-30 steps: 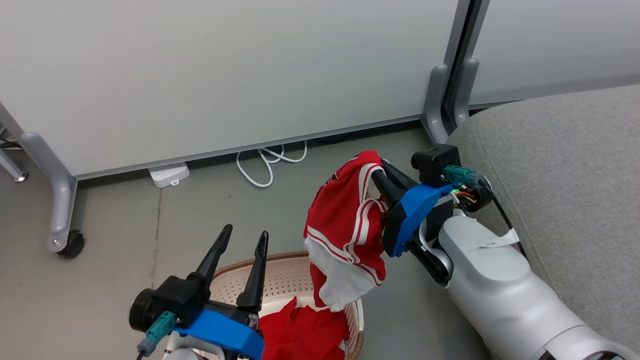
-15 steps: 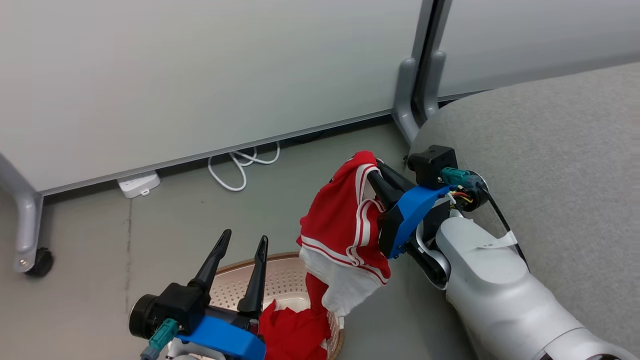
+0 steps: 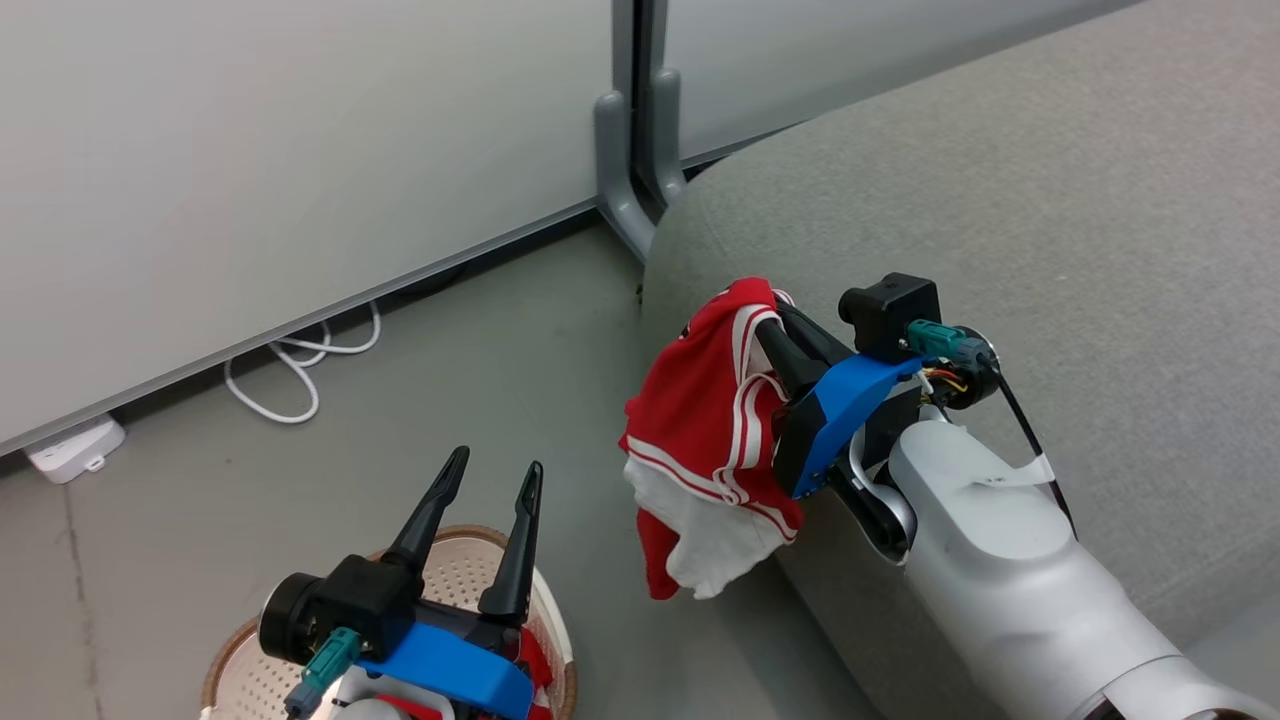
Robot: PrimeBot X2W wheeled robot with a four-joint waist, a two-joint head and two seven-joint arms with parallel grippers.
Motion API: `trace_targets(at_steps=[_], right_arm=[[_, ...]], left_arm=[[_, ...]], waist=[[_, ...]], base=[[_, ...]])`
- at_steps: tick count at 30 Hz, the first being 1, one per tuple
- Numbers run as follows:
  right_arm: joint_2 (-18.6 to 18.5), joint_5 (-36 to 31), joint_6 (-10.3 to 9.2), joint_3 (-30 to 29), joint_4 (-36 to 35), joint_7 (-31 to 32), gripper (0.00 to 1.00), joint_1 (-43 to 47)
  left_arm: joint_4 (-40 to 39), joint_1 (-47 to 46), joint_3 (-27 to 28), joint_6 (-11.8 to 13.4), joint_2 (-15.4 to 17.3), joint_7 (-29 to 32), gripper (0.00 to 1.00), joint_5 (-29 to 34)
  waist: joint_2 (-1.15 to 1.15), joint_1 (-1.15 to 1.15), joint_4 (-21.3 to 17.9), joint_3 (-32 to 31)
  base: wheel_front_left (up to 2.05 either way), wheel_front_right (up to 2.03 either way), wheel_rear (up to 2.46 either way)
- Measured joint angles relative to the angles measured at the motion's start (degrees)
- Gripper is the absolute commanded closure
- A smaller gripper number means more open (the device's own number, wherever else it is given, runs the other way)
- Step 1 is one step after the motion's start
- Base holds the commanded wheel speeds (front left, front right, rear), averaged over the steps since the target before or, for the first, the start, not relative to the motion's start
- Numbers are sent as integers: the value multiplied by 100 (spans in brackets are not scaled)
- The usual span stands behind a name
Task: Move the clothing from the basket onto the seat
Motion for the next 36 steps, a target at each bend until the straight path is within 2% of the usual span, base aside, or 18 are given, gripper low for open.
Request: trace_targets(at_steps=[11,17,21,23,31,36], right_arm=[[-1,-154,0,-321,-170,-1,100,179],[4,-75,0,-460,-97,7,100,233],[-76,55,0,-912,40,66,100,-388],[-258,58,1,-1180,100,118,100,-859],[-1435,-98,1,-2269,404,304,100,-2477],[-2336,-294,0,-3163,550,141,100,-3095]], left_arm=[[59,-129,-76,0,109,0,0,11],[75,-273,-154,0,163,0,0,18],[23,-447,-236,0,236,0,0,64],[-26,-571,-308,0,296,0,0,113],[-288,-1290,-684,0,705,0,0,211],[-567,-1789,-788,0,944,0,0,258]], waist=[[0,0,-790,240],[0,0,-823,415],[0,0,-762,648],[0,0,-716,809],[0,1,-438,1723],[0,0,-208,2428]], base=[[0,0,0],[0,0,0],[0,0,0],[0,0,0],[0,0,0],[0,0,0]])
